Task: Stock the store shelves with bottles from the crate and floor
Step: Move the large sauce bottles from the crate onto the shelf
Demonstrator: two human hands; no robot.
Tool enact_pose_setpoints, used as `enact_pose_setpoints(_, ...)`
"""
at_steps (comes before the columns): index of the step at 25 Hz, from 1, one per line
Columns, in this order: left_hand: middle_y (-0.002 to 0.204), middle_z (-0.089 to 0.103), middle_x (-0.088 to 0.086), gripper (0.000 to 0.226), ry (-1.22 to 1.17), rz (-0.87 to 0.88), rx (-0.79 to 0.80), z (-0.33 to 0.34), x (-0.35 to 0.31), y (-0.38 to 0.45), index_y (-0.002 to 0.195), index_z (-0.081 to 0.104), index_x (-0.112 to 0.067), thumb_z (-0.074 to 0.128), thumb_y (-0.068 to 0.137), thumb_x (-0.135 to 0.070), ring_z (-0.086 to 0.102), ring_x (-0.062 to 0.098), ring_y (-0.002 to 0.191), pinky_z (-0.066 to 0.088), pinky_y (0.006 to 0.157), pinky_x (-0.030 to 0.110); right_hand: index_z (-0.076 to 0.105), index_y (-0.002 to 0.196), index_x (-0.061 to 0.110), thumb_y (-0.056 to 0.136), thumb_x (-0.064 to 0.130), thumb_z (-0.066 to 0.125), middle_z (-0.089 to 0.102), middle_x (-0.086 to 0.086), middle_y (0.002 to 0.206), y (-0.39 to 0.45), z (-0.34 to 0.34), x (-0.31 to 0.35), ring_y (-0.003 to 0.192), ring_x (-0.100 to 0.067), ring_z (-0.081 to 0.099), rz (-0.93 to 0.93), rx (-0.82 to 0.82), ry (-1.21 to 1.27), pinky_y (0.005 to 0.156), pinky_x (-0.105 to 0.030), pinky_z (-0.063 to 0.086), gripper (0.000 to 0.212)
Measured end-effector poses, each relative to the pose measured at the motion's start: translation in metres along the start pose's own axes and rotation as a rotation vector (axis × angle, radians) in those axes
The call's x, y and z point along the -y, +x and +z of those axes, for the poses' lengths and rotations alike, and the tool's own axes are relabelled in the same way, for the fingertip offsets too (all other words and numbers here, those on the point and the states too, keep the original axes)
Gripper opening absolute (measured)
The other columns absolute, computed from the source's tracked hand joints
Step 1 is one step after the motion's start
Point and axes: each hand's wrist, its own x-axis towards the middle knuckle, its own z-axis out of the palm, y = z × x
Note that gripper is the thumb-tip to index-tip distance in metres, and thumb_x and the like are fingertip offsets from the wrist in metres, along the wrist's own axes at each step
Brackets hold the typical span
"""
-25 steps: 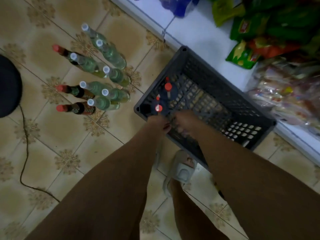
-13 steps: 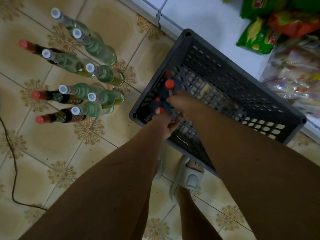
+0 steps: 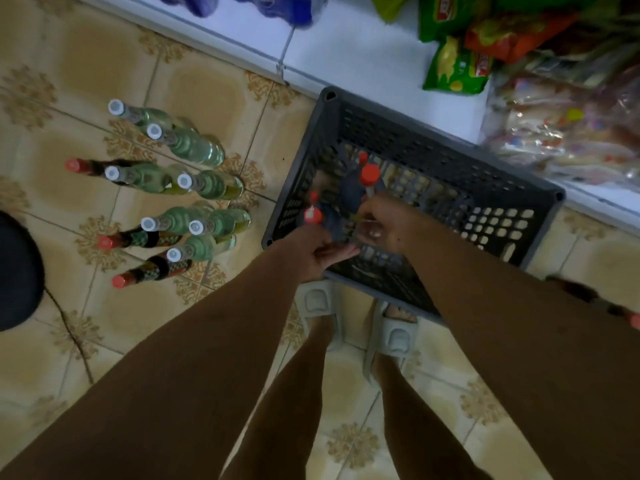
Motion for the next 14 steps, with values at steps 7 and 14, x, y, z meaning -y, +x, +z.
enact_pose_setpoints(7,0.140,0.036,0.012,0.036,0.824,0.304,-0.294,0.033,0.026,-0.067,0.122,0.046,-0.006,0.056,0.088,-0.015,0.050,0.030,0.115,0.052,0.096,0.044,0.050,0.088,0.019,0.090,-0.006,0.045,0.042,-0.002,0.079,-0.108,-0.043,-0.036,0.069,-0.017,0.041,-0.202,-0.225,0.211,0.056,-0.028,0.041,0.026)
enact_pose_setpoints(14,0.091,0.061,0.019,0.039,1.178,0.780,-0.226,0.076,0.051,-0.111,0.094,0.069,-0.003,0.060,0.086,-0.040,0.058,0.041,0.105,0.041,0.067,0.032,0.047,0.092,0.017,0.091,0.002,0.052,0.054,-0.007,0.089,-0.175,-0.074,-0.064,0.079,-0.022,0.060,-0.374,-0.194,0.540,0.067,-0.032,0.057,0.016)
